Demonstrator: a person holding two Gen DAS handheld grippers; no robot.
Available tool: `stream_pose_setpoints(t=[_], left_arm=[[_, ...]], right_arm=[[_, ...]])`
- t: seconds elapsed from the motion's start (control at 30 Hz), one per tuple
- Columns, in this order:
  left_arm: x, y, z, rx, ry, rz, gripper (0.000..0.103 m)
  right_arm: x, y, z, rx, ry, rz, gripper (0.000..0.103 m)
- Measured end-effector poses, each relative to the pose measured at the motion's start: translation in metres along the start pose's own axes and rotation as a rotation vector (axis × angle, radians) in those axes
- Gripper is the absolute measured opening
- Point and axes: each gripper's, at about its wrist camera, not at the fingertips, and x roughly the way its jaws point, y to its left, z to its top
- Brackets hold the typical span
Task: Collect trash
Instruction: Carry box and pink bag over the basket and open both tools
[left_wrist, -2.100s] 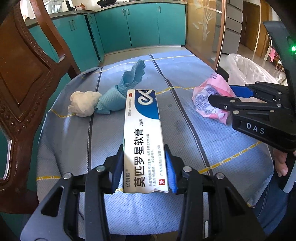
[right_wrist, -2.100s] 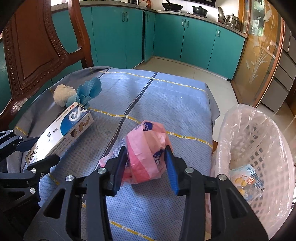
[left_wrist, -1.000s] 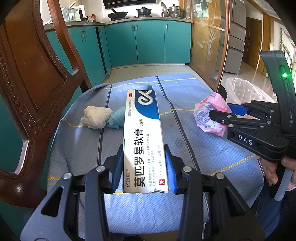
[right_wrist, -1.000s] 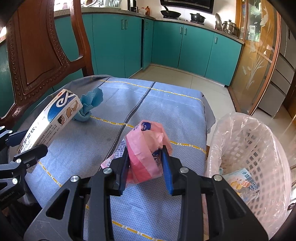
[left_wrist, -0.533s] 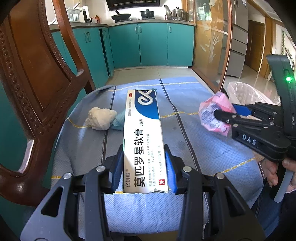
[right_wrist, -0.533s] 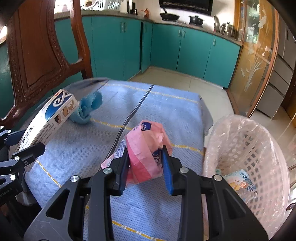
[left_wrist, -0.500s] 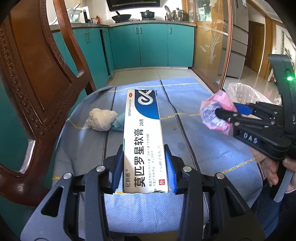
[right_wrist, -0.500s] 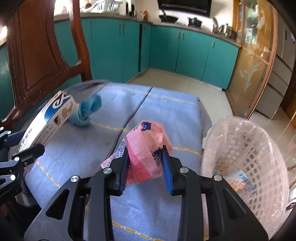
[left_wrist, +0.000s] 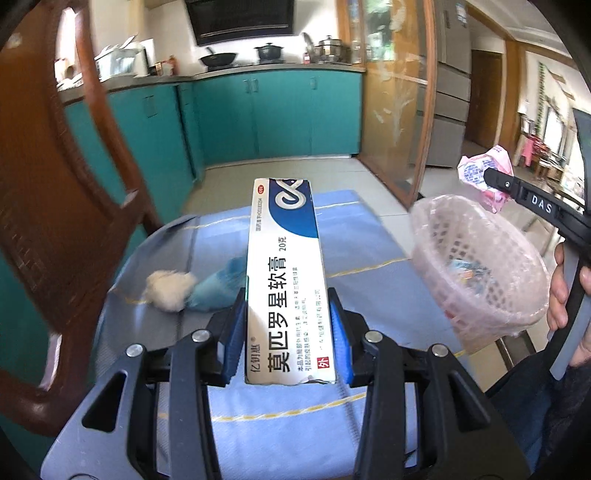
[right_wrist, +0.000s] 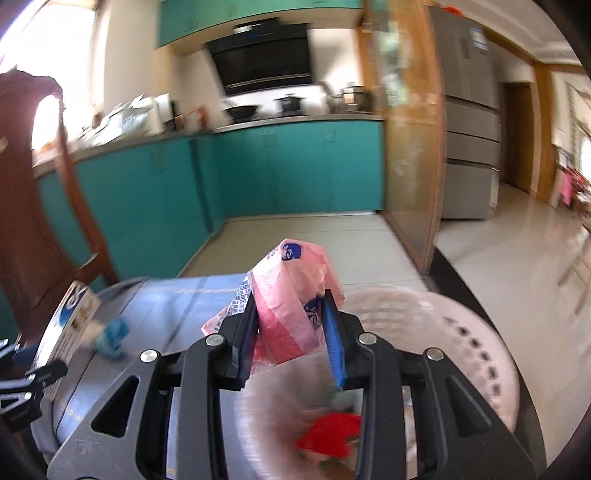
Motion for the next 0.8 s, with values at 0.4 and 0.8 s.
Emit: stream_pose_setpoints(t=[0.4,0.8], left_arm=[[0.026,-0.075,0.019,0.088,0.019,-0.168,0.042],[0.073,-0.171,0.041,0.179,0.075,-0.329,0.043]], right_arm=[[-0.011,-0.06,-0.009,0.051,-0.003,-0.173,0.034],[0.001,-0.093,-0.024,0.132,0.113,-0.175,0.034]])
